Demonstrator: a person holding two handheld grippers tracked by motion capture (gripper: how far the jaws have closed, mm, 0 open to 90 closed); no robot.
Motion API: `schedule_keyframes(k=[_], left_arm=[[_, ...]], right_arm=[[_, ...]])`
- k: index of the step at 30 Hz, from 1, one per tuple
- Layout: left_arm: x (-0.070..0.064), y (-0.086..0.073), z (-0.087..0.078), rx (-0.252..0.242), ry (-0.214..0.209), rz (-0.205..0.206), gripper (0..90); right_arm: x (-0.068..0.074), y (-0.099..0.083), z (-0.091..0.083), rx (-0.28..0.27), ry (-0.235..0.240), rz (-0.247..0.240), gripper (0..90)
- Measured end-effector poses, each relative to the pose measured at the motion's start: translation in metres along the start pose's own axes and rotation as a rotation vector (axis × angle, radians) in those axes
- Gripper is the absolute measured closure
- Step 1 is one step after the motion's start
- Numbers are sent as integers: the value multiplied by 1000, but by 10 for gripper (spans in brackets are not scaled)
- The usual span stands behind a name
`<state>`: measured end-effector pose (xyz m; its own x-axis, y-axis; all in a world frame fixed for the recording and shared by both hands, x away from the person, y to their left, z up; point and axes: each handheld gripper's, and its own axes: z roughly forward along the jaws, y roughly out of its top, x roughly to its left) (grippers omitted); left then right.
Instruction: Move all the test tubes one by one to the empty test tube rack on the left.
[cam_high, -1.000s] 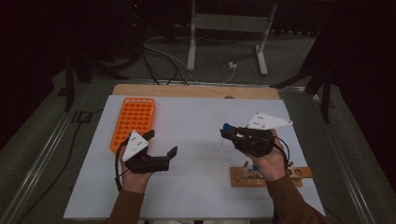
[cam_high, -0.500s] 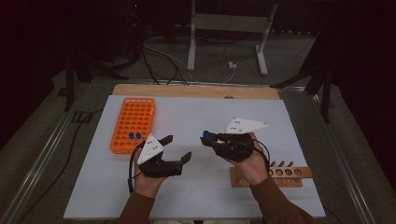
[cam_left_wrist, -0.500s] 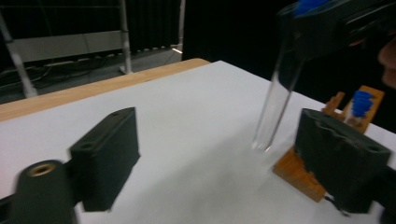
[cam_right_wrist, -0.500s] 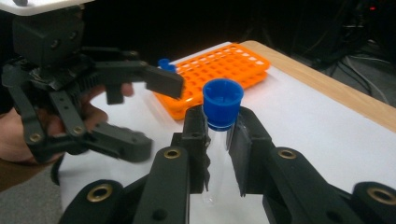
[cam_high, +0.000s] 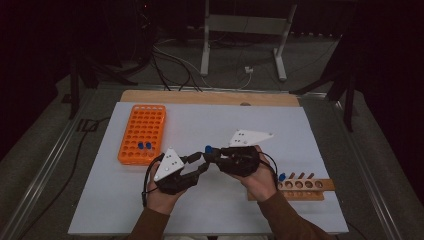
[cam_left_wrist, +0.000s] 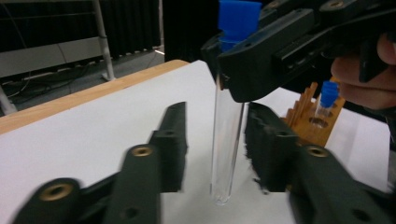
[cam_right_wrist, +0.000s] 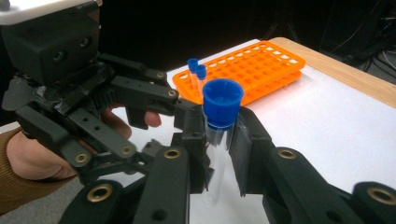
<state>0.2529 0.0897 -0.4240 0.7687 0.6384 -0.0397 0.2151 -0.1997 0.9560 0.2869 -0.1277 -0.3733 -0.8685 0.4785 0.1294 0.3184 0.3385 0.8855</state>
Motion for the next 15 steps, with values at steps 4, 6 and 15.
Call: schedule_keyframes(k=[4, 6, 15], left_arm=[[-2, 0, 1, 5, -12, 26, 703], [-4, 0, 1, 5, -14, 40, 734], [-2, -2, 0, 9, 3, 56, 783]], right_arm=[[2, -1, 2, 9, 11, -3, 772], [3, -1, 4, 13, 15, -6, 772], [1, -2, 2, 4, 26, -2, 659]])
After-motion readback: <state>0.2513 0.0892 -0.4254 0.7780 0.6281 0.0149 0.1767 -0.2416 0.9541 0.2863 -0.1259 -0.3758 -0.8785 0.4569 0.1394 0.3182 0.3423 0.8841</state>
